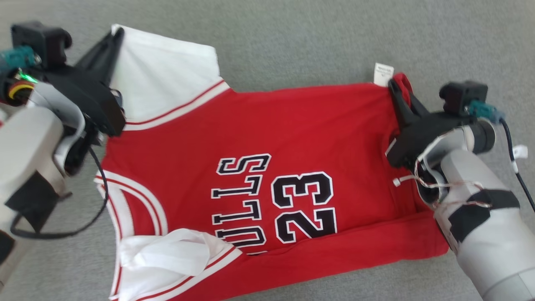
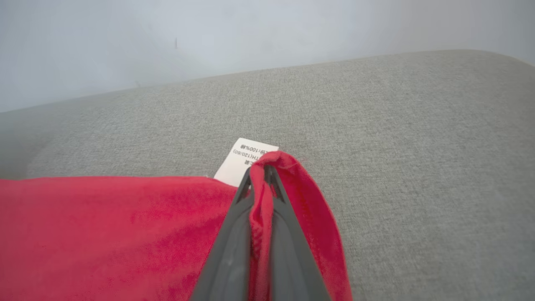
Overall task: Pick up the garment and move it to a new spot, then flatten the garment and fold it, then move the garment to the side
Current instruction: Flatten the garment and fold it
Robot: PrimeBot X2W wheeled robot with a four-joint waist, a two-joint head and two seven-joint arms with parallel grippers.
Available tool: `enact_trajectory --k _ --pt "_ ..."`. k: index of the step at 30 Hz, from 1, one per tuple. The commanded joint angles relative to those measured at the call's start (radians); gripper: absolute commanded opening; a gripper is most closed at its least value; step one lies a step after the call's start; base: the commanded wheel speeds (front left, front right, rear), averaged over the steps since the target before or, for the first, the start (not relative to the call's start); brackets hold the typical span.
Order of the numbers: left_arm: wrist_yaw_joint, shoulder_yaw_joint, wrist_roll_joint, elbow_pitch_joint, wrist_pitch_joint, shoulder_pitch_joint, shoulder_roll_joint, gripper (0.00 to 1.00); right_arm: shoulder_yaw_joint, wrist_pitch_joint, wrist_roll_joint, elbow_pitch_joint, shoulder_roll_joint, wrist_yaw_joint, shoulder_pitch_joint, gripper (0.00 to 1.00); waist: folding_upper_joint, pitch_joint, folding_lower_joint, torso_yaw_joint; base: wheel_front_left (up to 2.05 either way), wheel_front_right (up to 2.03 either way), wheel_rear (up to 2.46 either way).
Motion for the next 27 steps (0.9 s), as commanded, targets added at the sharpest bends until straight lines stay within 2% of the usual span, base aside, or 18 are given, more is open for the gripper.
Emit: enact_trajectory --k 1,6,9,18,21,27 --pt "0.002 -0.002 -0.001 -0.016 -0.015 0.024 0.004 0.00 0.005 -0.011 0.009 -0.003 -0.014 -0.002 0.026 0.00 -0.0001 -0.053 0.0000 0.047 0.00 0.00 0.00" --pt "0.002 0.013 0.003 -0.111 -0.063 0.120 0.002 0.00 0.025 -0.057 0.026 -0.023 -0.060 -0.002 0.100 0.00 -0.0001 -0.109 0.0000 0.088 0.00 0.00 0.00" --pt "0.018 0.034 0.025 -0.186 -0.069 0.196 -0.006 0.00 0.024 -0.082 0.032 -0.040 -0.082 -0.002 0.146 0.00 -0.0001 -0.131 0.0000 0.108 0.00 0.00 0.00" --pt "0.131 0.295 0.196 -0.497 -0.070 0.540 -0.031 0.00 -0.039 -0.108 0.016 -0.153 -0.116 -0.002 0.273 0.00 -0.0001 -0.157 0.0000 0.143 0.00 0.00 0.00" --pt "0.149 0.364 0.255 -0.568 -0.070 0.670 -0.062 0.00 -0.095 -0.108 -0.005 -0.227 -0.109 -0.002 0.345 0.00 -0.0001 -0.167 0.0000 0.150 0.00 0.00 0.00" --pt "0.138 0.442 0.318 -0.622 -0.070 0.830 -0.112 0.00 -0.189 -0.109 -0.046 -0.350 -0.092 -0.002 0.473 0.00 -0.0001 -0.188 0.0000 0.167 0.00 0.00 0.00"
